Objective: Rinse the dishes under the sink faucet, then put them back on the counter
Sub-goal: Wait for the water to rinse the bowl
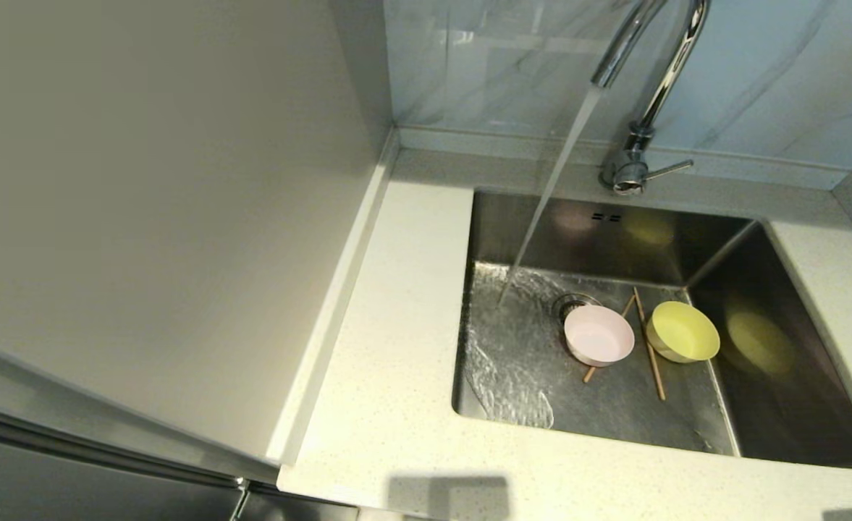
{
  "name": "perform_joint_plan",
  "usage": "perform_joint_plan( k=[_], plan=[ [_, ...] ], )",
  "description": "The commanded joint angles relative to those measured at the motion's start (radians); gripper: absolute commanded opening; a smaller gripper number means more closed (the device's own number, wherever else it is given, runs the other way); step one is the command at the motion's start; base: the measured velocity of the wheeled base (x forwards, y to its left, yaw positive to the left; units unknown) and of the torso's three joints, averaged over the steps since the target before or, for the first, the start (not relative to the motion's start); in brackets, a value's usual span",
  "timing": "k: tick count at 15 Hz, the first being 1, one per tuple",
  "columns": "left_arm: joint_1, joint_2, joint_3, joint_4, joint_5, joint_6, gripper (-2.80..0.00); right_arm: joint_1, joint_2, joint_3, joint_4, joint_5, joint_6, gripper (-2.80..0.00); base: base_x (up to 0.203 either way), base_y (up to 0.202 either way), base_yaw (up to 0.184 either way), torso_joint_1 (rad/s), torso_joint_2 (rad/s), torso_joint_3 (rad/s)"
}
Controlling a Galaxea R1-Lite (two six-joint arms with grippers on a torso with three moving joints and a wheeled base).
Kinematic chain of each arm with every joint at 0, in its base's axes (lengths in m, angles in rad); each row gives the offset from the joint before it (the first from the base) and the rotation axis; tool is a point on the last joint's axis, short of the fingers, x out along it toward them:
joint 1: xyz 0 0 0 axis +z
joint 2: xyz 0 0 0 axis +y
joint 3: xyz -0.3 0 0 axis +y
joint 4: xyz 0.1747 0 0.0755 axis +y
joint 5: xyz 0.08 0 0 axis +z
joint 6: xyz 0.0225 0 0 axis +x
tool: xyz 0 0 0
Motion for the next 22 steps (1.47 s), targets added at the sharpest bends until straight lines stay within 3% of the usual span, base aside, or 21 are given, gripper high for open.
perform_joint_plan(
  k=[1, 3, 5, 7, 13, 17, 20, 22],
  plan=[
    [0.000, -0.003, 0.000, 0.000, 0.000, 0.000, -2.80, 0.052, -0.205, 0.073, 0.001, 0.005, -0.001, -2.80, 0.000, 0.000, 0.000, 0.000, 0.00, 0.000],
    [0.000, -0.003, 0.000, 0.000, 0.000, 0.000, -2.80, 0.066, -0.322, 0.096, -0.004, 0.012, -0.020, -2.80, 0.000, 0.000, 0.000, 0.000, 0.00, 0.000],
    [0.000, -0.003, 0.000, 0.000, 0.000, 0.000, -2.80, 0.070, -0.419, 0.107, -0.093, 0.010, -0.044, -2.80, 0.000, 0.000, 0.000, 0.000, 0.00, 0.000],
    [0.000, -0.003, 0.000, 0.000, 0.000, 0.000, -2.80, 0.072, -0.431, 0.122, -0.287, -0.002, -0.047, -2.80, 0.000, 0.000, 0.000, 0.000, 0.00, 0.000],
    [0.000, -0.003, 0.000, 0.000, 0.000, 0.000, -2.80, 0.072, -0.431, 0.148, -0.413, 0.015, -0.048, -2.80, 0.000, 0.000, 0.000, 0.000, 0.00, 0.000],
    [0.000, -0.003, 0.000, 0.000, 0.000, 0.000, -2.80, 0.072, -0.431, 0.338, -0.395, -0.036, -0.043, -2.80, 0.000, 0.000, 0.000, 0.000, 0.00, 0.000],
    [0.000, -0.003, 0.000, 0.000, 0.000, 0.000, -2.80, 0.071, -0.431, 0.334, -0.274, 0.056, -0.031, -2.80, 0.000, 0.000, 0.000, 0.000, 0.00, 0.000],
    [0.000, -0.003, 0.000, 0.000, 0.000, 0.000, -2.80, 0.071, -0.431, 0.321, -0.216, 0.072, -0.028, -2.80, 0.000, 0.000, 0.000, 0.000, 0.00, 0.000]
  ],
)
